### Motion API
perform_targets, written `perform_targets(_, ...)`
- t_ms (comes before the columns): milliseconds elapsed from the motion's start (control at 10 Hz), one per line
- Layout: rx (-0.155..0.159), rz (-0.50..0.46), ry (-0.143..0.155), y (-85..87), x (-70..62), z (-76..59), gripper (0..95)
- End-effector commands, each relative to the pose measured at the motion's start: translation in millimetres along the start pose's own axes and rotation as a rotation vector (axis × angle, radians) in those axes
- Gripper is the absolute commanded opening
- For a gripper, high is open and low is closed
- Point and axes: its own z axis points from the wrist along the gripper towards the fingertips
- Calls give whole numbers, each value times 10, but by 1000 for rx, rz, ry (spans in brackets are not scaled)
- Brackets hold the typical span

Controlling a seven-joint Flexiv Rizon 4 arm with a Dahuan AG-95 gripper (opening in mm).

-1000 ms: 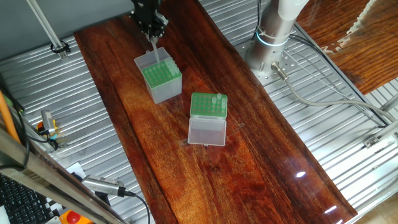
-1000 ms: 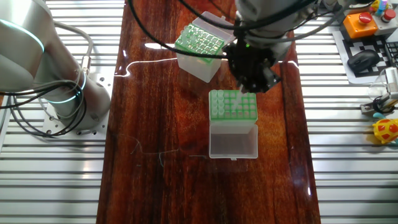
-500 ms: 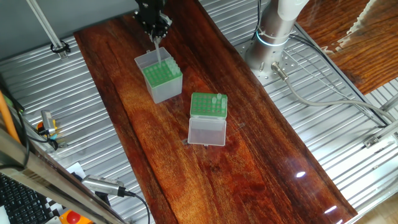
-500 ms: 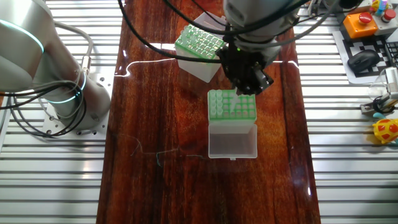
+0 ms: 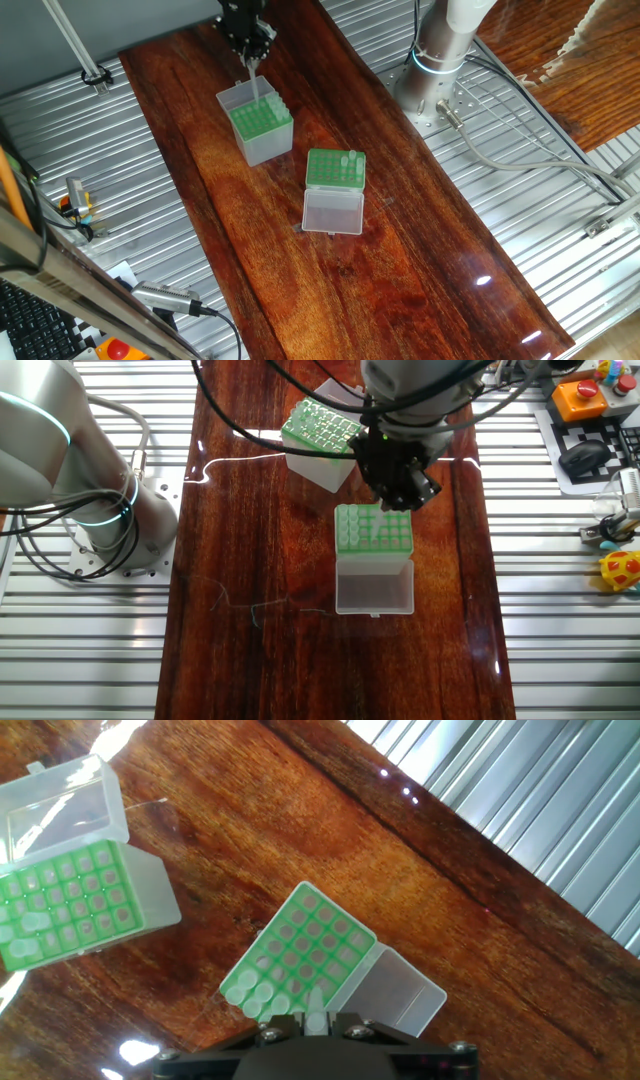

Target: Transfer all large pipette tips from one holder to another

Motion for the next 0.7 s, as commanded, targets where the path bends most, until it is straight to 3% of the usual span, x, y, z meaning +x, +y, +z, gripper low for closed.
perform_targets(100,3,-2,-4,-17,-11,57,0)
perform_targets(500,9,-9,-7,-38,-13,242,0)
perform_targets(600,7,-20,-7,-40,-13,271,190)
perform_targets(700,7,-24,-6,-38,-17,275,760)
